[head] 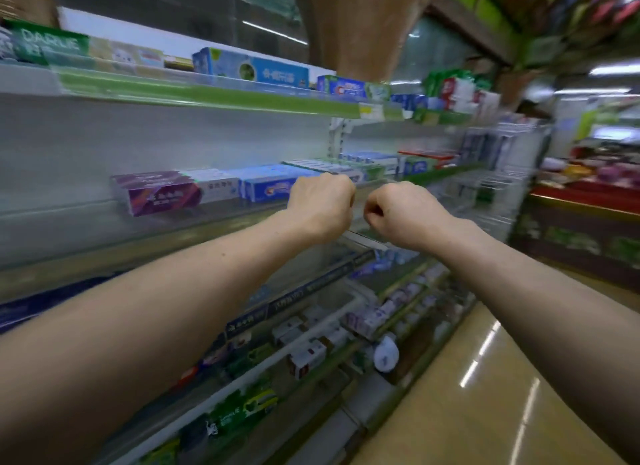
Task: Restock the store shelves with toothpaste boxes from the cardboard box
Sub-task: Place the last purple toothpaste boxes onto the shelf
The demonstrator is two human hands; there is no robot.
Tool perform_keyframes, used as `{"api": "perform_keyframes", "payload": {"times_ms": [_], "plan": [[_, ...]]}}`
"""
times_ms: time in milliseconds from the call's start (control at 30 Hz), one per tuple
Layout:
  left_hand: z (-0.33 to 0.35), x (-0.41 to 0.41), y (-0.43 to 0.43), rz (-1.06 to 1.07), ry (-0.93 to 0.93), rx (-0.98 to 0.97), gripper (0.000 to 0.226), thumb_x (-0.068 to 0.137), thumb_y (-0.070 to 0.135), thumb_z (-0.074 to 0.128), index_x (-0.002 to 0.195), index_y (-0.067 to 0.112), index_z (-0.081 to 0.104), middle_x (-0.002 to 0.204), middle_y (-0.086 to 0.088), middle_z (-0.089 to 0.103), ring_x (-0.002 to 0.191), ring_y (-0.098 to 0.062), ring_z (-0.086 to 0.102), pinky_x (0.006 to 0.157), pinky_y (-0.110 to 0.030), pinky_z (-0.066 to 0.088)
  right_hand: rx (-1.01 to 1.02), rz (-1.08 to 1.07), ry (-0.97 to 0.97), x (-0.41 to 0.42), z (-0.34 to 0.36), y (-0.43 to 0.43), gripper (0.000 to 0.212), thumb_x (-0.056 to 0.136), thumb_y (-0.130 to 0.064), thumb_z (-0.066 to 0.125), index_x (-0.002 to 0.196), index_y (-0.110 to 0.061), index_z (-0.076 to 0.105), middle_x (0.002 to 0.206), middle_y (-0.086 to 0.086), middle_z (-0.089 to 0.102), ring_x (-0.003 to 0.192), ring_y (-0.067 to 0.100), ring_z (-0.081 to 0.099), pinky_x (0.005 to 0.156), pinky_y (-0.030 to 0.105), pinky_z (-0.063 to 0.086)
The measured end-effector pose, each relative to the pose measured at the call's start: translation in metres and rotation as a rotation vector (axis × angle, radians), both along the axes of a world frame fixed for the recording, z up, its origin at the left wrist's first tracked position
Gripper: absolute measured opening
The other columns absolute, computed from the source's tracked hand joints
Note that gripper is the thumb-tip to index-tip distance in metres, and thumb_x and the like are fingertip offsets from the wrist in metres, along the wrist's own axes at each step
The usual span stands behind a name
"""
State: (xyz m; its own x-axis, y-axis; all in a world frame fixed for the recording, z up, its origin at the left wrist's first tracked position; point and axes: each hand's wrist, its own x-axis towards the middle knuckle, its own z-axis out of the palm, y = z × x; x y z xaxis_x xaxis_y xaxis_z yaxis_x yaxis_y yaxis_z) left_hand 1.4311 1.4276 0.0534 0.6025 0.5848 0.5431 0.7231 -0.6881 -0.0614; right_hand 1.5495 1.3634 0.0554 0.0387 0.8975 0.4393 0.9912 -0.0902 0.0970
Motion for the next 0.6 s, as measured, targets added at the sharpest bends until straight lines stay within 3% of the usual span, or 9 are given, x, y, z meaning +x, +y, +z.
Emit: {"api": "perform_keyframes", "payload": {"times_ms": [300, 433, 600], "plan": [[-0.015, 0.058, -0.109, -0.339, 0.034, -0.064, 0.011, 0.089, 0.016, 0.053, 0.092, 0.02, 0.063, 0.102, -0.008, 0.067, 0.097, -0.031, 0.061, 0.067, -0.032, 0.034, -0.035, -0.344, 0.047, 0.032, -0.016, -0.145, 0.021, 0.092, -0.02, 0.048, 0.094, -0.013, 0.068, 0.099, 0.015, 0.067, 0.094, 0.036, 0.061, 0.067, 0.032, 0.037], [-0.021, 0.085, -0.17, -0.454, 0.055, -0.077, 0.012, 0.089, 0.016, 0.053, 0.094, 0.021, 0.063, 0.101, -0.006, 0.067, 0.097, -0.03, 0.06, 0.068, -0.032, 0.034, -0.055, -0.457, 0.115, 0.046, -0.021, -0.215, 0.019, 0.093, -0.02, 0.049, 0.085, -0.015, 0.065, 0.089, 0.01, 0.065, 0.083, 0.031, 0.06, 0.068, 0.037, 0.048], [-0.036, 0.118, -0.253, -0.57, 0.063, -0.105, 0.014, 0.09, 0.012, 0.049, 0.086, 0.022, 0.057, 0.09, -0.003, 0.063, 0.077, -0.024, 0.05, 0.065, -0.032, 0.034, -0.045, -0.627, 0.13, 0.067, -0.039, -0.304, 0.017, 0.092, -0.021, 0.05, 0.081, -0.019, 0.062, 0.082, 0.005, 0.064, 0.077, 0.027, 0.061, 0.068, 0.038, 0.053]]}}
